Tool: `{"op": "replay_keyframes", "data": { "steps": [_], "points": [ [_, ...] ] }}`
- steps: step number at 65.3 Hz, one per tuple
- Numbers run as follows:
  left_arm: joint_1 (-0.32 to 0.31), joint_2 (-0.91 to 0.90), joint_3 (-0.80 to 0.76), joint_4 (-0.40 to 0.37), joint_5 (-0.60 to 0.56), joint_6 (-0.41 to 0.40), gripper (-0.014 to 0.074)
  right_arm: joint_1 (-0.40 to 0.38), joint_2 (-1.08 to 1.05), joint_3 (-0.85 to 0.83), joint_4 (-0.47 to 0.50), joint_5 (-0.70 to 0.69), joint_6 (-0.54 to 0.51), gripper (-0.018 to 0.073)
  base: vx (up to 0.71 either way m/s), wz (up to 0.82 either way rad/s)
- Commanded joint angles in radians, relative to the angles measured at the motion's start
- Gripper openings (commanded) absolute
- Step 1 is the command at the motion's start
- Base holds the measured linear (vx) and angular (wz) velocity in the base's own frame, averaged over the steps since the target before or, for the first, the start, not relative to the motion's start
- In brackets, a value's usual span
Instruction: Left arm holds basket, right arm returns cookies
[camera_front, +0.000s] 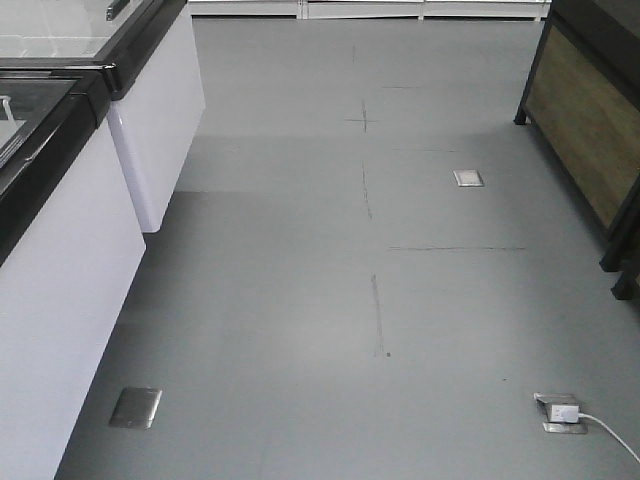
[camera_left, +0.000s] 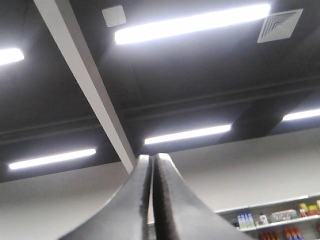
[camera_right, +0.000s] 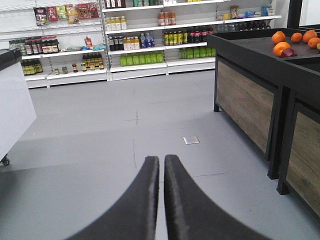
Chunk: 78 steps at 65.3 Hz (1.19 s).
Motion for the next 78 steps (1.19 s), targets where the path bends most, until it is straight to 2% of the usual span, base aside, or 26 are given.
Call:
{"op": "replay_keyframes", "data": {
  "steps": [1,8,30,39,58,68,78],
  "points": [
    [0.0,0.037,-0.152,0.029,0.152,-0.011,-0.0006,-0.001,-0.013,0.018,-0.01,-0.076,-0.009,-0.0006,0.0,0.0],
    [0.0,0.107,-0.309,0.03,0.305,-0.011,-0.0006,-0.001,-0.013,0.018,-0.01,-0.076,-0.009,-0.0006,0.0,0.0],
    [0.0,0.437,-0.606,0.027,0.564,-0.011,-0.0006,-0.001,-0.013,0.018,-0.01,-0.076,-0.009,-0.0006,0.0,0.0],
    [0.0,0.562,-0.634,0.006,0.584,-0.014,-0.0005,-0.001,-0.013,0.018,-0.01,-0.076,-0.009,-0.0006,0.0,0.0],
    [0.0,0.721,-0.634,-0.176,0.648,-0.014,0.0,-0.001,-0.013,0.018,-0.01,-0.076,-0.009,-0.0006,0.0,0.0],
    [0.0,0.748,-0.634,-0.175,0.65,-0.012,0.0017,-0.001,-0.013,0.018,-0.01,-0.076,-0.009,-0.0006,0.0,0.0],
    [0.0,0.76,-0.634,-0.168,0.649,-0.011,0.0083,-0.001,-0.013,0.018,-0.01,-0.076,-0.009,-0.0006,0.0,0.0]
  ]
}}
